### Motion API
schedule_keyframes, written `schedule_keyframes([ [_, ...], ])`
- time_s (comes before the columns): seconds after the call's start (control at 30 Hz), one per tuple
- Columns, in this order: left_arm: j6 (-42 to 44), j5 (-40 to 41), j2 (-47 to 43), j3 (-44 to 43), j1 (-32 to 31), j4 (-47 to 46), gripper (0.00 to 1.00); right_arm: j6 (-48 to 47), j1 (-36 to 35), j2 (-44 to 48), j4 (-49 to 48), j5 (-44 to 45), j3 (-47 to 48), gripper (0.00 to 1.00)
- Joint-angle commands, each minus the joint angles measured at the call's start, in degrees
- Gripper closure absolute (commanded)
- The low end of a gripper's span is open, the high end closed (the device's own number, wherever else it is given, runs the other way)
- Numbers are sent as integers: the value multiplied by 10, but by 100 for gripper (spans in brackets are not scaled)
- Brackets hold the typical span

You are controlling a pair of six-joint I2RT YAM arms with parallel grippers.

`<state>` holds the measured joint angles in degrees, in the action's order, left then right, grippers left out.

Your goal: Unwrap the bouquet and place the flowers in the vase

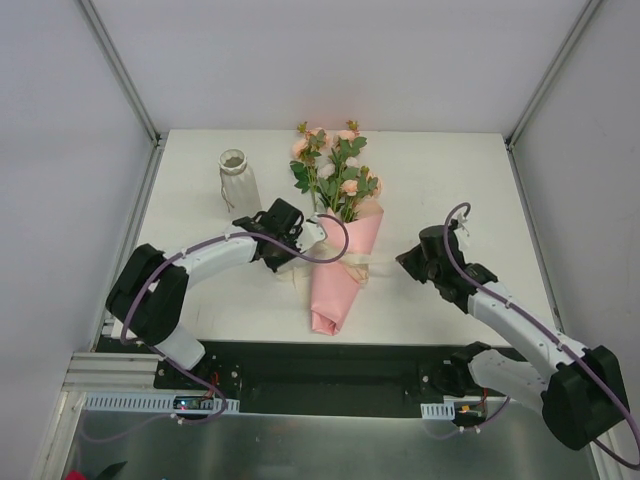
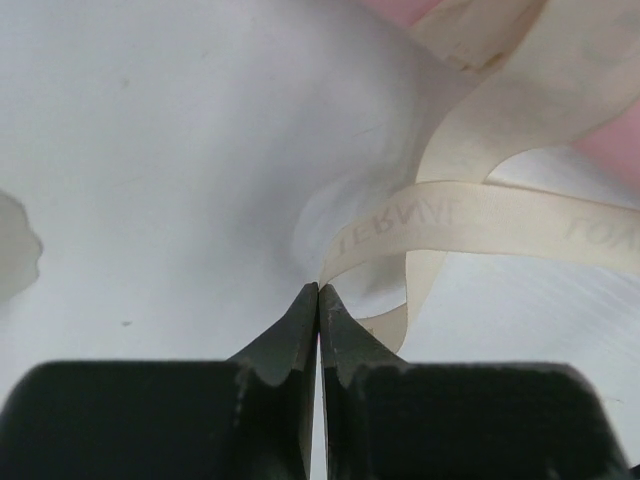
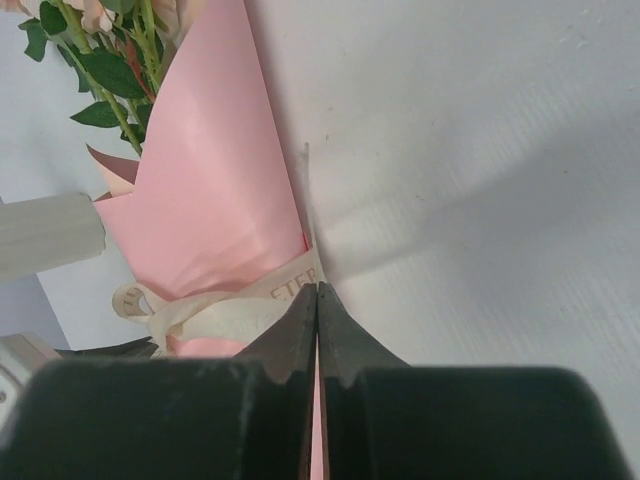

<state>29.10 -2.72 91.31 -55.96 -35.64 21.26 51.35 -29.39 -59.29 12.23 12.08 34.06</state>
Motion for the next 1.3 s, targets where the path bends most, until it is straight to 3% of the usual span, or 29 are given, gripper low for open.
schedule_keyframes([
  [0.0,-13,96,-46,9,7,1,100,-22,20,42,42,22,-1,99],
  [0.13,-16,148,-89,10,47,9,100,-40,50,84,88,30,2,99],
  [0.3,-10,148,-143,18,157,37,100,-74,119,159,135,46,4,99],
  [0.4,7,142,-191,41,190,40,100,-99,171,194,153,41,7,99],
  [0.53,28,145,-236,66,231,50,100,-126,230,197,184,35,29,99],
  [0.73,39,122,-233,81,314,52,100,-160,313,193,205,42,49,99],
  [0.93,56,91,-235,79,415,48,100,-210,330,187,236,134,99,99],
  [1.0,63,89,-235,78,440,47,84,-230,328,182,245,147,115,94],
  [1.03,65,87,-236,77,446,47,71,-243,326,179,239,143,116,85],
  [1.07,67,83,-237,77,451,47,53,-252,315,176,235,142,119,56],
  [1.1,66,82,-242,78,457,47,12,-278,305,175,230,140,125,42],
  [1.13,63,82,-243,78,457,47,1,-294,295,169,222,129,127,17],
  [1.2,52,68,-254,77,458,52,1,-324,219,159,226,128,148,0],
  [1.23,47,63,-258,76,458,55,1,-352,183,142,234,152,158,3],
  [1.27,39,58,-262,70,457,58,1,-367,96,134,240,166,166,3],
])
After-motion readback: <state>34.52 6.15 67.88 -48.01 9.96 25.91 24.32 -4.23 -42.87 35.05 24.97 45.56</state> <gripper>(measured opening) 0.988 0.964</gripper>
